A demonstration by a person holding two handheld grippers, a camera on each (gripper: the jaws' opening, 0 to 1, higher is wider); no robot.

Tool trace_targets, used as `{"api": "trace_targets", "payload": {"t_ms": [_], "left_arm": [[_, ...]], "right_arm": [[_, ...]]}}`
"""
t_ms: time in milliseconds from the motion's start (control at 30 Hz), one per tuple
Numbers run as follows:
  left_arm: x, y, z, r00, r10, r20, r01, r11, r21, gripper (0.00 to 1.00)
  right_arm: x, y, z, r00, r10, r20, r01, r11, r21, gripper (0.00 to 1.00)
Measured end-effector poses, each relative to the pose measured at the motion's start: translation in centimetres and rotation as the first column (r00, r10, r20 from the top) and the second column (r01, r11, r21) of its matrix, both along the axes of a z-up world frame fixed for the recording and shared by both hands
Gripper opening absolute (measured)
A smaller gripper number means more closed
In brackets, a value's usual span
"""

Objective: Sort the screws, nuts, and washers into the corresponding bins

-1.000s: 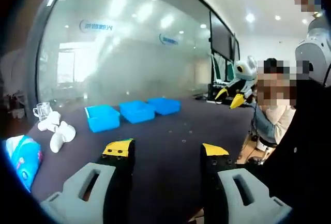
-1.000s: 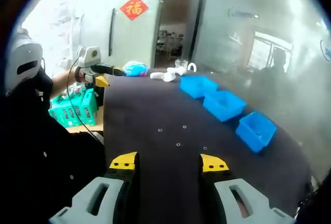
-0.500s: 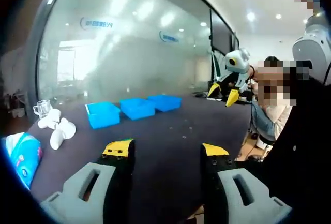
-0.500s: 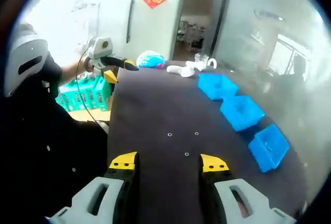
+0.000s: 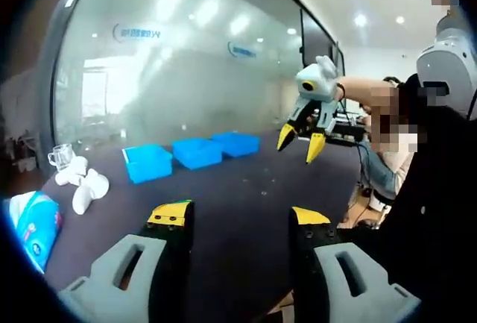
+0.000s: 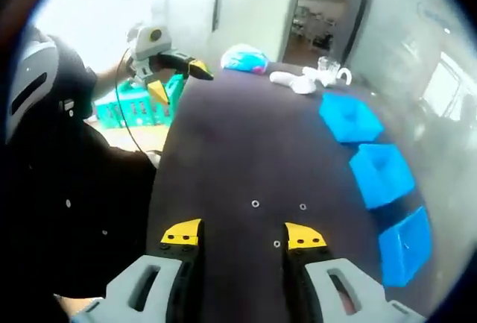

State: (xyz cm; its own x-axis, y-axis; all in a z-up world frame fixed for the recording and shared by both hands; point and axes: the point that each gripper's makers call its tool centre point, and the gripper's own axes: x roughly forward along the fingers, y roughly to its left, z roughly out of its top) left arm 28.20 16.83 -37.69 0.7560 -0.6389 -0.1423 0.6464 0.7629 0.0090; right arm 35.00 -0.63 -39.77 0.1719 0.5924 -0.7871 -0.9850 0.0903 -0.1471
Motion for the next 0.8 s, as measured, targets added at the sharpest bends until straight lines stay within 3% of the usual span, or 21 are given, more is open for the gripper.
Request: {"api": "trace_targets", "payload": {"t_ms": [167,500,800], "left_arm": [[-0.1,0.0,-0.2,1.0,-0.001,-0.005,0.001,1.0,0.005,0.49],[-0.4,0.3,-0.2,1.0,0.015,-0.007,-0.015,1.0,-0.002,0.49],[-0.7,0.5,-0.3,1.0,0.02,-0.014,-0.02,1.0,-0.009,0.5]], "right_arm": [[0.5,1.5,-1.4,0.999,0.024,-0.049,-0.026,0.998,-0.052,0.34],[0.9,2.9,-3.6,0.993,0.099,-0.068,-0.11,0.978,-0.177,0.32],[1.8,3.5,-5.3,0.993,0.055,-0.107,-0.079,0.97,-0.228,0.25]]}}
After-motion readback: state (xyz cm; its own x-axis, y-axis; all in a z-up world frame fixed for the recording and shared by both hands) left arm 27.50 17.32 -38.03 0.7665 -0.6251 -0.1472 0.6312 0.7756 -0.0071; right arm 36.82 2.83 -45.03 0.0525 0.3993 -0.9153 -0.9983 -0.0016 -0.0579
